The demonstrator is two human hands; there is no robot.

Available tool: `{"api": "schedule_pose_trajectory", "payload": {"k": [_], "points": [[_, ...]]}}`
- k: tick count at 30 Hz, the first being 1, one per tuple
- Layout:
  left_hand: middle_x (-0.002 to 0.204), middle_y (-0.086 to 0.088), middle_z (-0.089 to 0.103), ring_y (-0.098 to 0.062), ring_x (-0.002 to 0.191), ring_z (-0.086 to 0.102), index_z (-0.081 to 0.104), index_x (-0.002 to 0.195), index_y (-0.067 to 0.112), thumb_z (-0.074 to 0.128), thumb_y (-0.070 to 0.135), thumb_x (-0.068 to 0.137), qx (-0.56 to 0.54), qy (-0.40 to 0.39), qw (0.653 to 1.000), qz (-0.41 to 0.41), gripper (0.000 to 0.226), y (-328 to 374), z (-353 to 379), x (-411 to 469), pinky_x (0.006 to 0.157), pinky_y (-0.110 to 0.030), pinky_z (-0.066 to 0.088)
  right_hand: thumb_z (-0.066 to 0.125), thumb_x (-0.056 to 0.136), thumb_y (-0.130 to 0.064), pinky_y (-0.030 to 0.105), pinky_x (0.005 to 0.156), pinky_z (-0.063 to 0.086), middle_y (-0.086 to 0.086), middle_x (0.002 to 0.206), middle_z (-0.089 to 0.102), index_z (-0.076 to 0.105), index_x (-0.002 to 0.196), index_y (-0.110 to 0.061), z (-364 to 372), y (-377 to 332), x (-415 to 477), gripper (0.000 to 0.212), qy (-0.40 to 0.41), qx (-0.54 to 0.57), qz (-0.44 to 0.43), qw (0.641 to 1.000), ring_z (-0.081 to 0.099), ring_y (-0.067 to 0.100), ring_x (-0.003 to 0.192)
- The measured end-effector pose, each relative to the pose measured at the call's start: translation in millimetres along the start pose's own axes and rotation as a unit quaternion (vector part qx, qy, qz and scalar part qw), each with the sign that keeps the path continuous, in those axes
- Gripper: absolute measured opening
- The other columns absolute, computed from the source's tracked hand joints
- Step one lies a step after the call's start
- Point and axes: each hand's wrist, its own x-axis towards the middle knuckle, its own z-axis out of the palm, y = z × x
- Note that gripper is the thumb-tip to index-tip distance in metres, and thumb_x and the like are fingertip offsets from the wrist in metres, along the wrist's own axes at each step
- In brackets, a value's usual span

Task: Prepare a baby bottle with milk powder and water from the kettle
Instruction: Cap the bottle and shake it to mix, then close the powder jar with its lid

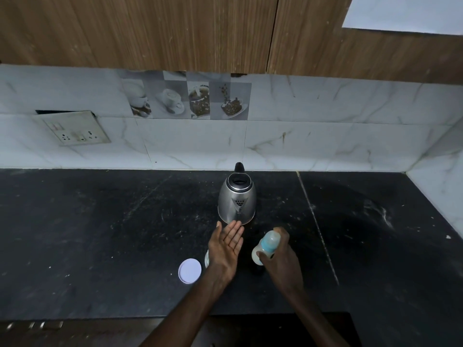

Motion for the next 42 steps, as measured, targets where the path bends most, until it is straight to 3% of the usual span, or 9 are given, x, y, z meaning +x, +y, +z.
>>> {"api": "schedule_pose_trajectory", "payload": {"k": [6,11,13,15,19,27,32,37,42], "points": [[0.131,-0.026,0.069,-0.034,0.120,0.067,0.065,0.126,-0.007,0.048,0.009,0.108,0.152,0.129,0.975,0.100,0.030,15,-31,3,0.100,-0.036,0.053,0.082,0.085,-0.032,0.041,0.095,0.056,-0.001,0.144,0.060,0.025,0.148,-0.036,20,4,6,0.085,-0.033,-0.049,0.001,0.998,0.065,0.024,0.123],[0.117,-0.018,0.075,-0.033,0.114,0.070,0.073,0.114,0.004,0.053,-0.010,0.097,0.402,0.171,0.869,0.234,0.029,24,-70,-6,0.106,-0.049,0.054,0.081,0.087,-0.031,0.042,0.098,0.053,-0.003,0.147,0.057,0.029,0.150,-0.031,28,7,9,0.082,-0.052,-0.072,0.010,0.996,0.063,0.024,0.127],[0.121,-0.021,0.073,-0.038,0.118,0.067,0.070,0.118,-0.003,0.051,-0.017,0.095,0.423,0.158,0.857,0.249,0.033,26,-81,-7,0.109,-0.055,0.051,0.080,0.089,-0.031,0.043,0.102,0.053,-0.001,0.150,0.055,0.028,0.153,-0.029,30,9,9,0.082,-0.060,-0.080,0.011,0.995,0.061,0.024,0.130],[0.122,-0.017,0.072,-0.035,0.119,0.067,0.070,0.121,-0.003,0.057,-0.012,0.097,0.455,0.132,0.840,0.264,0.029,27,-83,-6,0.109,-0.056,0.051,0.079,0.090,-0.033,0.044,0.103,0.053,0.001,0.152,0.054,0.028,0.154,-0.027,32,12,9,0.082,-0.068,-0.086,0.012,0.994,0.060,0.024,0.132],[0.121,-0.008,0.074,-0.024,0.116,0.068,0.075,0.117,0.003,0.069,0.000,0.096,0.565,0.037,0.758,0.324,0.022,18,-75,-9,0.105,-0.045,0.052,0.079,0.091,-0.034,0.043,0.105,0.053,0.002,0.153,0.053,0.027,0.156,-0.026,35,15,7,0.084,-0.073,-0.096,0.016,0.993,0.059,0.024,0.134],[0.152,-0.009,0.051,-0.024,0.151,0.039,0.059,0.141,0.007,0.070,0.005,0.090,0.692,-0.010,0.657,0.300,0.052,2,-73,-3,0.127,-0.036,0.029,0.078,0.091,-0.035,0.042,0.103,0.054,0.004,0.150,0.056,0.028,0.154,-0.028,39,14,12,0.080,-0.079,-0.116,0.015,0.990,0.062,0.024,0.130],[0.159,-0.008,0.044,-0.023,0.157,0.030,0.048,0.152,0.011,0.061,0.016,0.096,0.774,-0.029,0.546,0.318,0.058,-13,-79,-2,0.133,-0.050,0.004,0.078,0.091,-0.036,0.039,0.104,0.053,0.005,0.153,0.053,0.022,0.159,-0.029,39,16,14,0.088,-0.084,-0.137,0.016,0.987,0.060,0.022,0.132],[0.145,-0.015,0.061,-0.036,0.143,0.052,0.063,0.138,0.004,0.076,0.007,0.086,0.791,-0.061,0.485,0.368,0.054,-22,-83,-4,0.112,-0.070,0.041,0.078,0.091,-0.036,0.041,0.103,0.053,0.005,0.155,0.052,0.021,0.160,-0.029,38,16,12,0.090,-0.085,-0.142,0.020,0.986,0.060,0.022,0.133],[0.147,-0.017,0.060,-0.040,0.142,0.052,0.066,0.135,0.007,0.081,0.009,0.084,0.797,-0.072,0.464,0.381,0.053,-20,-92,-3,0.105,-0.070,0.047,0.077,0.092,-0.037,0.042,0.100,0.055,0.005,0.151,0.053,0.021,0.159,-0.030,37,17,8,0.088,-0.081,-0.155,0.019,0.984,0.062,0.023,0.130]]}}
